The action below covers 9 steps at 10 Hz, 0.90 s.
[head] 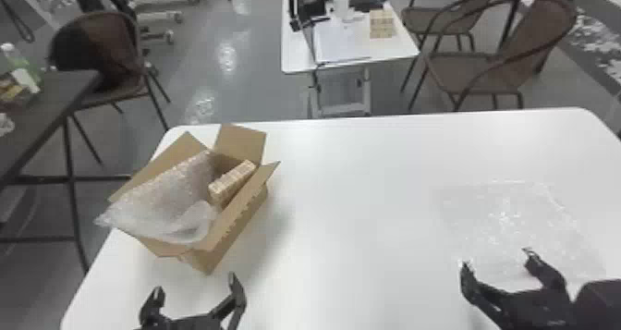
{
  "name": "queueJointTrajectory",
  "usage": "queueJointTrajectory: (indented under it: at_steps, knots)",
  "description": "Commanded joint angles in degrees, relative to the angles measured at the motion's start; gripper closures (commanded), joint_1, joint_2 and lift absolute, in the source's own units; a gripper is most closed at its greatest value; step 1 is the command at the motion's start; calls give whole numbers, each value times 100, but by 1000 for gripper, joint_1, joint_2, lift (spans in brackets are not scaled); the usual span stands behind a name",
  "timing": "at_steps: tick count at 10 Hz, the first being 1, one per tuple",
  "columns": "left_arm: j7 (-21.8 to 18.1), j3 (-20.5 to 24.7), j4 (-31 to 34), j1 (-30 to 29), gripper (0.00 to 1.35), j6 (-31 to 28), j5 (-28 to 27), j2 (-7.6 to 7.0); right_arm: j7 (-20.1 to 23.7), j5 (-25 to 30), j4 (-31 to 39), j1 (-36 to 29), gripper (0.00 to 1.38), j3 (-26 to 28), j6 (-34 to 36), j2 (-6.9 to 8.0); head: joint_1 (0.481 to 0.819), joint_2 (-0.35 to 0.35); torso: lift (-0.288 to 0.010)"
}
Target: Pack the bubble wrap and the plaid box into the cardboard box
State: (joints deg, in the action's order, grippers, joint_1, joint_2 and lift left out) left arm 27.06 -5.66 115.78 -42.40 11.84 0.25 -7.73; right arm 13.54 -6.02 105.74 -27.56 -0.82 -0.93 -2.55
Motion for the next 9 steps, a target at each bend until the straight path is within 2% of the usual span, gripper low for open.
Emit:
queueJointTrajectory:
  at_steps: [1, 5, 9]
  knots:
    - [1, -5, -56, 30, 130, 117, 19, 17, -1, 22, 8, -4, 125, 3, -21, 9, 695, 153, -102]
    - [9, -5, -161, 118, 130, 355, -52, 131, -89, 40, 8, -74, 125, -6, -153, 9, 695, 151, -102]
    - [9, -23, -161, 135, 130, 328, -87, 149, -212, 145, 61, -109, 125, -6, -258, 9, 695, 142, -102]
